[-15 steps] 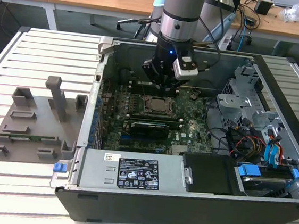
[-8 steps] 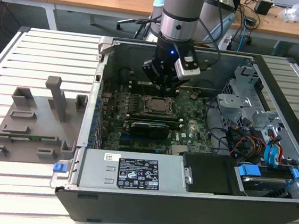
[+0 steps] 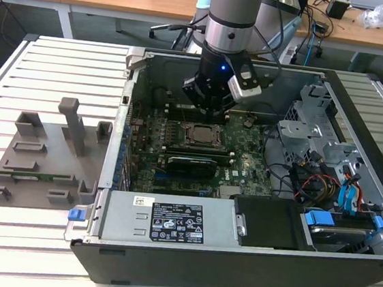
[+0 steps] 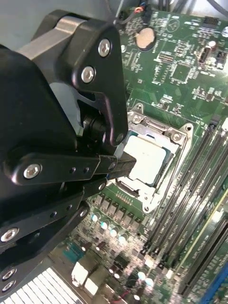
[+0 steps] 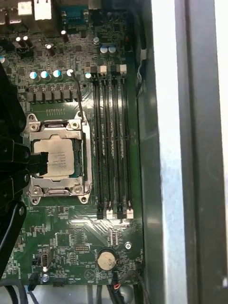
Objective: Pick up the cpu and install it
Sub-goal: 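Install the first cpu locking lever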
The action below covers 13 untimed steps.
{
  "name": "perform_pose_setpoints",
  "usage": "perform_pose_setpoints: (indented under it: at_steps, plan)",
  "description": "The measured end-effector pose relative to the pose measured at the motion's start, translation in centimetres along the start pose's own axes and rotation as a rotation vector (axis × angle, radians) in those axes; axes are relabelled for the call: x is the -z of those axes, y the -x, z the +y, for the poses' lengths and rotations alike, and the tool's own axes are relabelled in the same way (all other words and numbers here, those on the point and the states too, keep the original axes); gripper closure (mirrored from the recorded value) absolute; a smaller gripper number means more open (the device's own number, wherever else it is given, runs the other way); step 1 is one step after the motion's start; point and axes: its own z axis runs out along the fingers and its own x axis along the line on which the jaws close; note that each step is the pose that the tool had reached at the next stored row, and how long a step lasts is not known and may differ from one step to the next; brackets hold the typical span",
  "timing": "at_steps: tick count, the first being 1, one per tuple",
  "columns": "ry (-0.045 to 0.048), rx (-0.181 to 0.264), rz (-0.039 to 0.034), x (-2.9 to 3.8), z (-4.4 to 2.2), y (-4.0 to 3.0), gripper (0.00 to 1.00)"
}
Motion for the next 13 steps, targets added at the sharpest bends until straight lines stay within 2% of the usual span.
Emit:
perform_pose_setpoints:
  at_steps: [1,2,3,6,9,11,13]
  plan:
    - [0.0043,0.016,-0.0006,-0.01,0.00,0.00,0.89]
    - [0.0152,0.034,-0.0009,-0.01,0.00,0.00,0.89]
    - [0.0208,0.043,-0.0011,-0.01,0.01,0.00,0.89]
    - [0.0283,0.075,-0.0020,-0.01,0.01,0.00,0.89]
    - [0.0283,0.076,-0.0020,-0.01,0.01,0.00,0.89]
    - [0.0200,0.077,-0.0019,0.11,0.00,-0.01,0.89]
    - [0.0154,0.077,-0.0020,0.48,-0.02,-0.01,0.89]
